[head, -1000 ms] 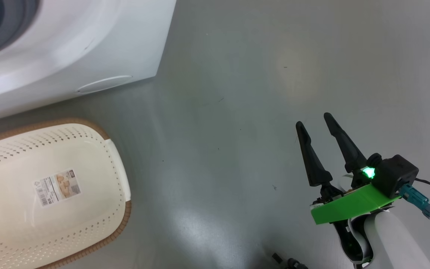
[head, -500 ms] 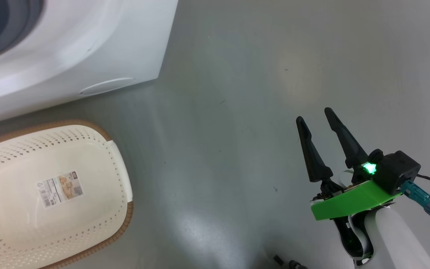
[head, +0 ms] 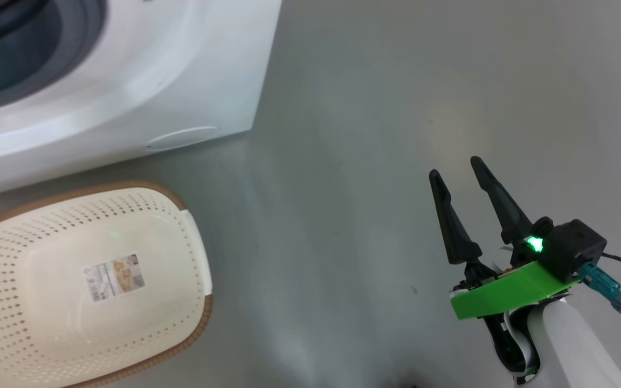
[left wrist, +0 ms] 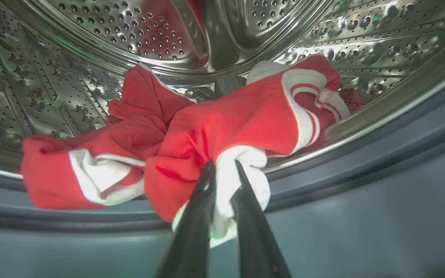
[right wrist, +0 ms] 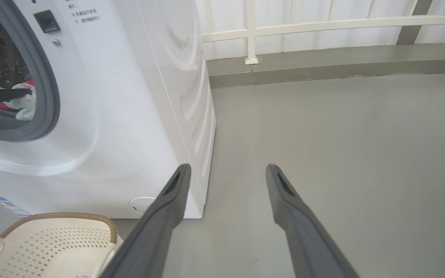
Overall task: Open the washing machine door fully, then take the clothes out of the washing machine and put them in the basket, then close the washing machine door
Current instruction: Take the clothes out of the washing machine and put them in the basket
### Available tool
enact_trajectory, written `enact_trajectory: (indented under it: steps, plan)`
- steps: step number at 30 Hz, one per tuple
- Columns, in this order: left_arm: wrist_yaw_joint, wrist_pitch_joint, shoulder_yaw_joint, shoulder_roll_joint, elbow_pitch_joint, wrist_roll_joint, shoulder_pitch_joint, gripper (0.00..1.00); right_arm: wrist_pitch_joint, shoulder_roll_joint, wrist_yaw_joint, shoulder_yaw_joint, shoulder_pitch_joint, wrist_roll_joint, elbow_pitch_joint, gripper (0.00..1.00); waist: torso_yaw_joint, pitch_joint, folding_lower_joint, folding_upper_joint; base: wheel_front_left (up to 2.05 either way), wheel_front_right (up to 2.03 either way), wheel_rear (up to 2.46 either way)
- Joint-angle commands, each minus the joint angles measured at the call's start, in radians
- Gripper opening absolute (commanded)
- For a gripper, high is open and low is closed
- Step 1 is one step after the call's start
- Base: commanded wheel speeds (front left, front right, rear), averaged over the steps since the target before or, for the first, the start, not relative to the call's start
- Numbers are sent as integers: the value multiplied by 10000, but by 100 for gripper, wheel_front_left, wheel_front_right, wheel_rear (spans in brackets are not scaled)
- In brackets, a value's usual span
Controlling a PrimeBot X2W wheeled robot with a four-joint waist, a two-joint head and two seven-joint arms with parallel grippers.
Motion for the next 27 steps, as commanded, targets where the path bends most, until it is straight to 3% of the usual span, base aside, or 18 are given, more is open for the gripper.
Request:
enact_trajectory:
  steps: [1, 10, 16, 27]
  plan:
    - [95, -250, 162, 347, -341, -74, 274, 0, -64, -79, 63, 138, 316, -153, -178, 100, 266, -292, 0, 0, 0, 0, 0]
    - [167, -1468, 185, -214, -1159, -332, 1506, 0, -64, -79, 63, 96, 559, -524, -90, 100, 821, -956, 0, 0, 0, 0, 0]
    - [384, -1985, 137, -554, -2444, -454, 2679, 0, -64, -79, 63, -15, 768, -817, -12, 100, 1311, -1459, 0, 0, 0, 0, 0]
    - [1393, -2051, 273, -550, -5988, -450, 5432, 0, -65, -79, 63, 81, 1098, -928, 264, 100, 1608, -2477, 0, 0, 0, 0, 0]
